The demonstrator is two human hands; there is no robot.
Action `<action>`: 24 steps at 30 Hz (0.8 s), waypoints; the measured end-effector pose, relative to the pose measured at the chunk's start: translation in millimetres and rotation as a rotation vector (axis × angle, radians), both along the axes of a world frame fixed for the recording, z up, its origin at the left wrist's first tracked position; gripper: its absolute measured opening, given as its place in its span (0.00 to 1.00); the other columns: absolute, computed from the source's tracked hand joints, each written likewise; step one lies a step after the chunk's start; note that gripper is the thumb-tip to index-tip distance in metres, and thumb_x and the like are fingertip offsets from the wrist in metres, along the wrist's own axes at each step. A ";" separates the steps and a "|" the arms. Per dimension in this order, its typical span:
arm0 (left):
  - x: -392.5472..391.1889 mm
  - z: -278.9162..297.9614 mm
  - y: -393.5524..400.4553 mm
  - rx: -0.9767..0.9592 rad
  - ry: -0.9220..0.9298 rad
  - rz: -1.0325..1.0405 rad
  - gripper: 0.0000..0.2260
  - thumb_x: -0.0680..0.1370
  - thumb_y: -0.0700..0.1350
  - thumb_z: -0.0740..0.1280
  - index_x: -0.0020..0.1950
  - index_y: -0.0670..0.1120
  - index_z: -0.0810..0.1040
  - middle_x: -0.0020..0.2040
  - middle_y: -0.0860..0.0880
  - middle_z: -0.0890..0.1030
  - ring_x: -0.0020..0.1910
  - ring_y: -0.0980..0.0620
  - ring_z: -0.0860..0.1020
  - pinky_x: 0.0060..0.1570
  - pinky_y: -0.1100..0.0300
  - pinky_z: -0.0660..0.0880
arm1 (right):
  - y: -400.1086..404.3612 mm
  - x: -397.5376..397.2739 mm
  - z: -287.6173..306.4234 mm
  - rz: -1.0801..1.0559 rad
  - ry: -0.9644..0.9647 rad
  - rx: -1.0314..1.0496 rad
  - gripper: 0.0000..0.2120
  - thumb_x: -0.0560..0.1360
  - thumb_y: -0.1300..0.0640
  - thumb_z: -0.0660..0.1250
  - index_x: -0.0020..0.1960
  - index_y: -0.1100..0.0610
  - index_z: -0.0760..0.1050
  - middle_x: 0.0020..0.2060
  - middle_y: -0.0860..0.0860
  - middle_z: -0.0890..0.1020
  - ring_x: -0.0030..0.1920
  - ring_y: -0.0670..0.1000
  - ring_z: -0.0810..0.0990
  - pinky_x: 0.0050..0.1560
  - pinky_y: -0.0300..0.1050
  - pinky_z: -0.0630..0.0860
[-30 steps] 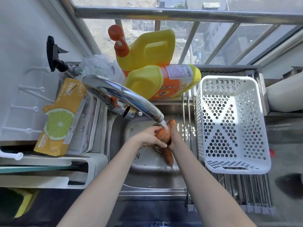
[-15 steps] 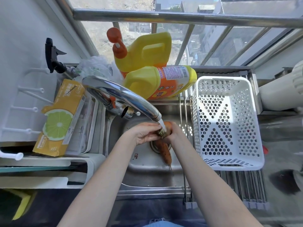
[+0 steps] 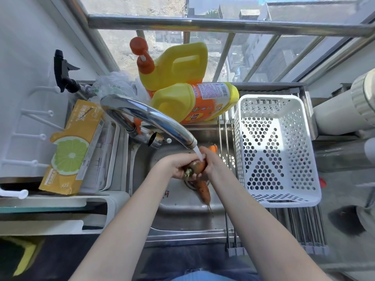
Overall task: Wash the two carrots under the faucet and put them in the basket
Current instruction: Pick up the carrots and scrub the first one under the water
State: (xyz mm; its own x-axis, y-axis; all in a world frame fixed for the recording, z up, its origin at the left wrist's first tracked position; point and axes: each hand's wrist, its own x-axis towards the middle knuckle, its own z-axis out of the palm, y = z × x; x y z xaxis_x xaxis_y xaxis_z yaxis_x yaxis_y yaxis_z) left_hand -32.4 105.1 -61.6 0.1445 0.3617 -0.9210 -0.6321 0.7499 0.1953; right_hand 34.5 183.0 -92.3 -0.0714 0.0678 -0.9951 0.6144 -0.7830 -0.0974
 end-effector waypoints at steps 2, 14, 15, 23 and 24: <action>-0.9 -1.1 2.4 -0.037 -0.076 0.021 0.21 0.78 0.57 0.64 0.50 0.37 0.72 0.38 0.42 0.75 0.25 0.52 0.75 0.18 0.68 0.68 | 4.0 3.8 -1.2 0.009 -0.006 -0.016 0.17 0.74 0.47 0.62 0.33 0.56 0.64 0.16 0.53 0.71 0.20 0.52 0.71 0.22 0.35 0.67; -2.8 -6.5 -14.9 -0.174 0.057 -0.127 0.31 0.80 0.66 0.50 0.46 0.36 0.72 0.24 0.45 0.75 0.17 0.56 0.72 0.15 0.68 0.68 | -0.4 -5.9 -21.9 -0.101 0.032 0.084 0.14 0.79 0.49 0.64 0.40 0.58 0.71 0.31 0.54 0.79 0.34 0.52 0.74 0.33 0.47 0.71; -2.7 -9.4 -17.0 -0.161 0.019 -0.077 0.31 0.80 0.65 0.52 0.50 0.35 0.73 0.27 0.42 0.78 0.21 0.53 0.77 0.19 0.65 0.74 | -1.1 -8.0 -26.1 -0.122 0.024 0.130 0.16 0.79 0.45 0.62 0.44 0.58 0.73 0.38 0.54 0.79 0.36 0.52 0.75 0.35 0.46 0.72; 8.2 -20.7 -38.2 0.076 0.335 -0.087 0.20 0.65 0.43 0.78 0.53 0.38 0.79 0.40 0.43 0.82 0.39 0.47 0.79 0.48 0.52 0.77 | 8.3 -13.6 -94.3 0.079 0.033 0.268 0.42 0.65 0.31 0.68 0.68 0.57 0.65 0.61 0.59 0.76 0.59 0.62 0.77 0.61 0.60 0.74; 10.1 -20.8 -38.1 0.049 0.364 -0.113 0.20 0.64 0.42 0.77 0.53 0.39 0.78 0.39 0.43 0.82 0.37 0.48 0.78 0.42 0.54 0.75 | 10.8 -13.1 -123.1 0.127 0.019 0.291 0.48 0.55 0.29 0.70 0.65 0.56 0.66 0.60 0.59 0.76 0.57 0.62 0.77 0.61 0.62 0.73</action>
State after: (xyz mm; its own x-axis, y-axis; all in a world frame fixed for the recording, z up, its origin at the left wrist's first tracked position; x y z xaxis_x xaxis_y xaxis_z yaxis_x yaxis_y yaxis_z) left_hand -22.3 67.0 -82.4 -0.1476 0.4073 -0.9013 -0.4284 0.7950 0.4295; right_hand 21.3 193.8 -215.4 -0.1156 0.3392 -0.9336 0.7012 -0.6379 -0.3186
